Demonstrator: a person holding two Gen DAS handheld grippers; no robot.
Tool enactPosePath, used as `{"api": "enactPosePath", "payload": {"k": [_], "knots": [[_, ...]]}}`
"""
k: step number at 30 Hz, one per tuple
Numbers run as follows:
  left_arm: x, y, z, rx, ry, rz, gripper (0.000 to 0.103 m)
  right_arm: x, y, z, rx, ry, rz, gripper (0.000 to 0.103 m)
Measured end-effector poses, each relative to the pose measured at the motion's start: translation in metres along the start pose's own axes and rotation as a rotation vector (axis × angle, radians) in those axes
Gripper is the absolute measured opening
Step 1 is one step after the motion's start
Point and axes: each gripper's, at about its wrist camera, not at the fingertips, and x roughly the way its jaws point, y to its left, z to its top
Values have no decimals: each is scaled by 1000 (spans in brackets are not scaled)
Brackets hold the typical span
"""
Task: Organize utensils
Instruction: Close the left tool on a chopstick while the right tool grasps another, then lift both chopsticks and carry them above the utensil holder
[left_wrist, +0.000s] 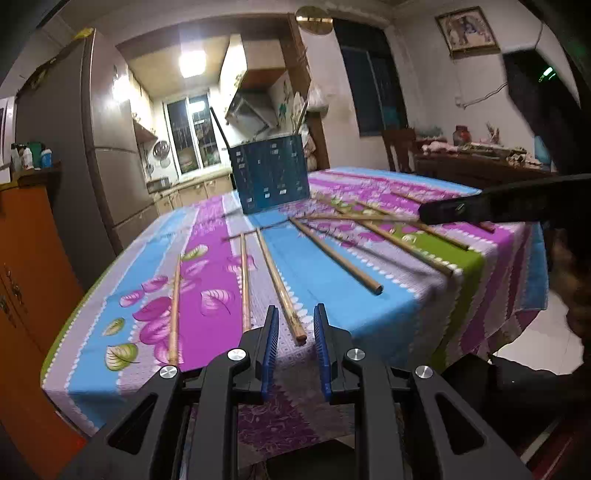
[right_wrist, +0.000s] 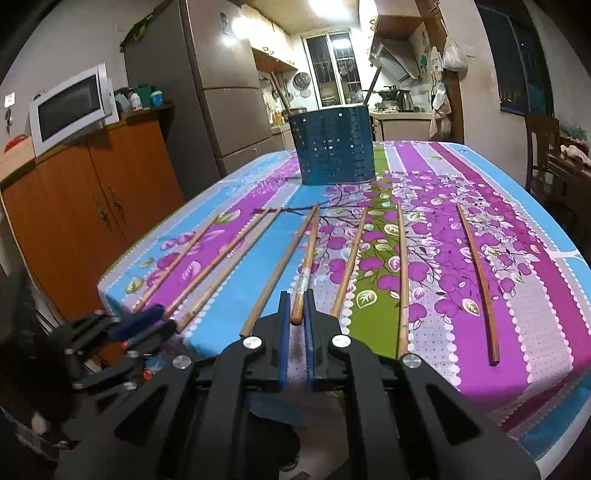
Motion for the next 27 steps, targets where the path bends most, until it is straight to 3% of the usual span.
{"api": "enactPosePath", "payload": {"k": [4,7,12,27], "knots": [[11,1,-2,-11,34,12,21,-8,0,2,-7,-21,5,6],[13,2,-2,-25,39,12,11,-12,0,2,-12,-38,4,6],[13,7,-2,-72,37,28,8,-17,2,0,-22,-55,3,6],[-20,15,37,-71,-99,55,8,-48,6,15,-72,-189,-20,5]]}}
